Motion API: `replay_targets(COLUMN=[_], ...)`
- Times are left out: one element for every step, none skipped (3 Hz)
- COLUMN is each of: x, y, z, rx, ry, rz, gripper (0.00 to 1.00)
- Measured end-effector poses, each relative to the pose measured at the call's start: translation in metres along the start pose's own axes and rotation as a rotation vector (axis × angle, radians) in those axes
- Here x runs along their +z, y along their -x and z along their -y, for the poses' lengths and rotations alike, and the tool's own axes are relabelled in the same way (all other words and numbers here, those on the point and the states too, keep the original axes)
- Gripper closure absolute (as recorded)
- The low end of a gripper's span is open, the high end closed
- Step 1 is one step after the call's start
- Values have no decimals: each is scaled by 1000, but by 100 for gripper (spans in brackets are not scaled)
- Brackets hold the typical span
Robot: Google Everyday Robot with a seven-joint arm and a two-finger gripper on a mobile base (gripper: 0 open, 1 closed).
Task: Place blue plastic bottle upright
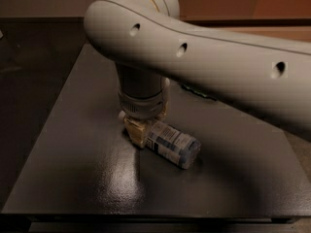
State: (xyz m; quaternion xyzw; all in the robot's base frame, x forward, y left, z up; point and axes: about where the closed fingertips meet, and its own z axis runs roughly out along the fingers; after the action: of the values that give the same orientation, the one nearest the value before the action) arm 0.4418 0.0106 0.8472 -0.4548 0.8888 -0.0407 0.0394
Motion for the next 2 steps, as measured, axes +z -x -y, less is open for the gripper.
replay_targets(x=[-20,-59], y=[-1,1], z=[6,13], rx=[-13,-57], ry=[37,80], rz=[96,281], gripper=[88,100])
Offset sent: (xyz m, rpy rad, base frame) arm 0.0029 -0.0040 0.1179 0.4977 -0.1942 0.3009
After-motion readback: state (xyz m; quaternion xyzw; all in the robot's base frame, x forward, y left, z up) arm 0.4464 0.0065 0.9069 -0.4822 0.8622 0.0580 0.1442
